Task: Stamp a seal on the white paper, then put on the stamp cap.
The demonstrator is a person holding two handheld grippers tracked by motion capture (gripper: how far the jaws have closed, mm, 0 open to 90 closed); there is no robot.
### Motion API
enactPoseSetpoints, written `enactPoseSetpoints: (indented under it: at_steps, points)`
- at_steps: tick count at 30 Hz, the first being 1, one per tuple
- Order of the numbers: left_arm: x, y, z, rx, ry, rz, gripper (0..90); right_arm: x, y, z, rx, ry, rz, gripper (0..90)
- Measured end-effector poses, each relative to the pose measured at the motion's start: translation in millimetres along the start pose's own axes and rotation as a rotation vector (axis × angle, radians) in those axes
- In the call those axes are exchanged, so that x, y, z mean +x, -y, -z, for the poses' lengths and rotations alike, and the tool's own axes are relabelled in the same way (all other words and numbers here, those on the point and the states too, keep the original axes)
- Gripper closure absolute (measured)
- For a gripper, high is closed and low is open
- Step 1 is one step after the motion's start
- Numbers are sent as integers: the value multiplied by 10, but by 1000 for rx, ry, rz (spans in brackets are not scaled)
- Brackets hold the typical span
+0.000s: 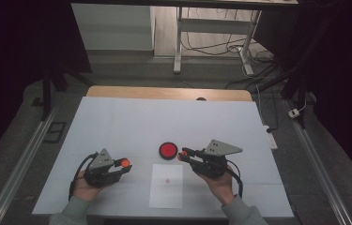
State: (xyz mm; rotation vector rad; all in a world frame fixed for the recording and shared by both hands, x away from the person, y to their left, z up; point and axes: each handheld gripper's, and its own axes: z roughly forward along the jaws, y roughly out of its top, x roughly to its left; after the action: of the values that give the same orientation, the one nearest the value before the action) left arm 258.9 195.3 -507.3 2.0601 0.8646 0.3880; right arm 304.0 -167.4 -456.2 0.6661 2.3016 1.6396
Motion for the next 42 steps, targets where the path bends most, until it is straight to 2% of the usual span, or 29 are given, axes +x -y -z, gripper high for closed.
enactPoseSetpoints:
  at_steps: [10,25,33,42]
  points:
    - [-5,-9,-1,-2,0,-2,645,-7,-9,7,-1,-6,2,723]
    - [-78,-89,-81,0,16,-35,645,13,0,-23,4,-9,6,722]
    - [-113,-141,-162,6,23,-48,645,32,11,-35,9,-14,9,722]
    - [-160,-215,-269,6,49,-61,644,40,13,-49,12,-19,13,722]
